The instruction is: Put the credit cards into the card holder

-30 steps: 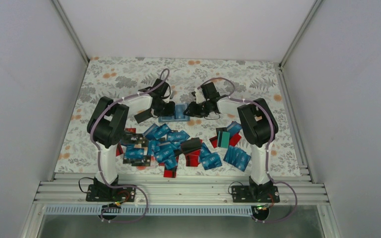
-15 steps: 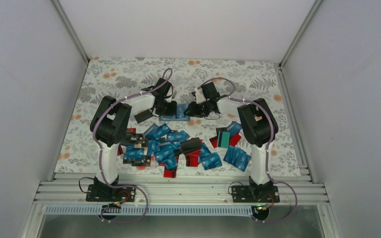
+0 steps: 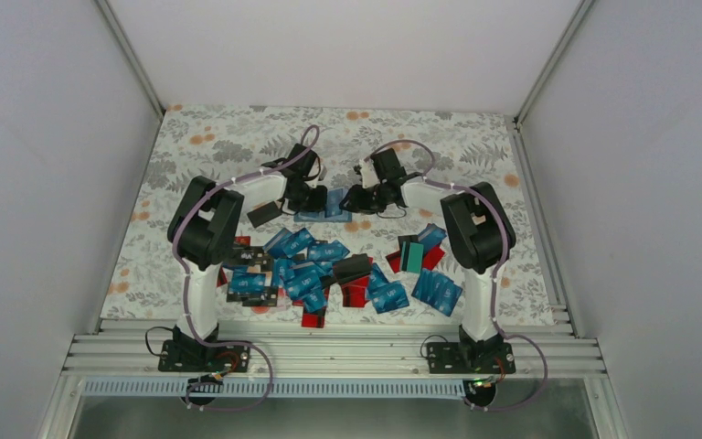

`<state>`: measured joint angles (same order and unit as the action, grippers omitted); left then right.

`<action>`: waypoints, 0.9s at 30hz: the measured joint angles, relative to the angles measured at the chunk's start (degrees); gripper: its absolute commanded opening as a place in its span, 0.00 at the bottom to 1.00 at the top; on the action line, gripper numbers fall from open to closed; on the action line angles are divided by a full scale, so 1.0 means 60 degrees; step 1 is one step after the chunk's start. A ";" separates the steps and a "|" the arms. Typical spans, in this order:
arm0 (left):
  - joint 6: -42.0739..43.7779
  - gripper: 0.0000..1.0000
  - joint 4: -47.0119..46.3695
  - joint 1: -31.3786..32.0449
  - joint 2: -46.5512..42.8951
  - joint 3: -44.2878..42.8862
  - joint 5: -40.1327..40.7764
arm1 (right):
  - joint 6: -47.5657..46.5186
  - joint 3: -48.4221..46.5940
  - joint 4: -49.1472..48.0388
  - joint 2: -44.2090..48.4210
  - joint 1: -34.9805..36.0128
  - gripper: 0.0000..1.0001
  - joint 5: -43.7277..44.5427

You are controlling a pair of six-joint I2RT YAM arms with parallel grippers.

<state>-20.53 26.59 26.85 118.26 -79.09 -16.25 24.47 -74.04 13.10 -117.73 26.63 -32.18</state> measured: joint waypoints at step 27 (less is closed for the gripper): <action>0.0000 0.02 0.0004 0.0007 0.0033 -0.0036 -0.0007 | -0.0015 -0.0379 0.0069 0.0182 0.0186 0.27 -0.0291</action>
<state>-20.53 26.61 26.89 118.45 -79.31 -16.29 24.38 -76.31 13.52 -116.64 27.75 -33.93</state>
